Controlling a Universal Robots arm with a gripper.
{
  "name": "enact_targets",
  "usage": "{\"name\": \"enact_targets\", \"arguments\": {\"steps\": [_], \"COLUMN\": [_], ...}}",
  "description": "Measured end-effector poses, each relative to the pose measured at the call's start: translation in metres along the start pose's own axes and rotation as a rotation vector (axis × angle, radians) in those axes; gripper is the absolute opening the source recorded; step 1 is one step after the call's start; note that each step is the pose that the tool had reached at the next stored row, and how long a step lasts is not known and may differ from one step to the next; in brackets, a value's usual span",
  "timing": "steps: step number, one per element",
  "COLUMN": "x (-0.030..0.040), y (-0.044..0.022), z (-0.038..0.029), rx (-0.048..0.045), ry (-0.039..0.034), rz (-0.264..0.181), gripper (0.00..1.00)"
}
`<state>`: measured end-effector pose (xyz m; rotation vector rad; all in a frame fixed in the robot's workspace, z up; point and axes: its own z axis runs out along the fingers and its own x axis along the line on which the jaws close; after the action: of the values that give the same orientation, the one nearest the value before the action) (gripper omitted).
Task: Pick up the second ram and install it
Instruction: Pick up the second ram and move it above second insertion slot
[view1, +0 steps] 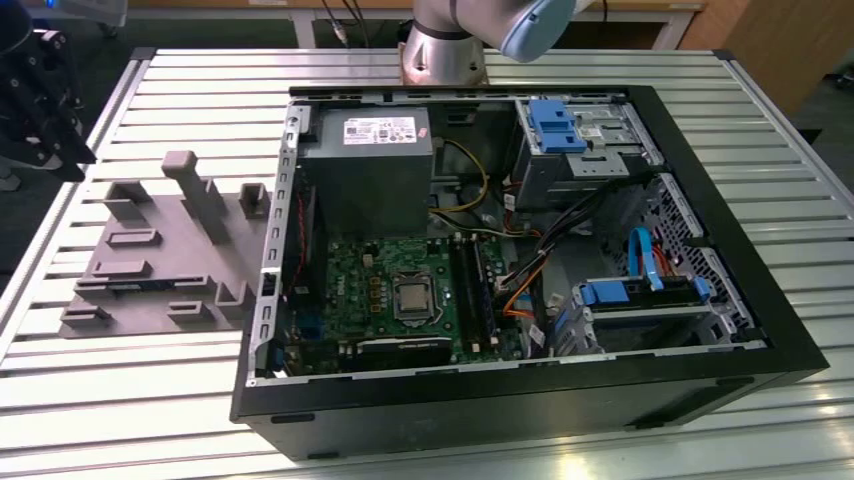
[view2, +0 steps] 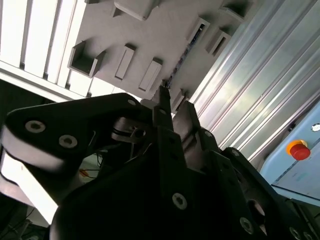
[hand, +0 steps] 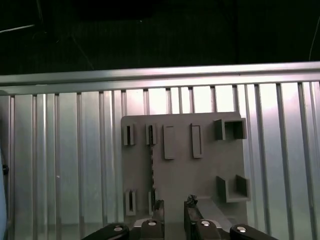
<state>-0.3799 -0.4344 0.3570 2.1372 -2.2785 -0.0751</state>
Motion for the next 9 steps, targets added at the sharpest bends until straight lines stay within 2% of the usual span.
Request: {"name": "enact_targets", "arguments": {"steps": [2, 3, 9], "x": [0.0017, 0.0024, 0.0074], "y": [-0.0003, -0.0004, -0.0012], "z": [0.0036, 0.0054, 0.0161], "rx": [-0.0012, -0.0028, -0.0086], "ry": [0.0003, 0.0004, 0.0013], "rz": [-0.009, -0.016, -0.042], "gripper": [0.29, 0.36, 0.36]}}
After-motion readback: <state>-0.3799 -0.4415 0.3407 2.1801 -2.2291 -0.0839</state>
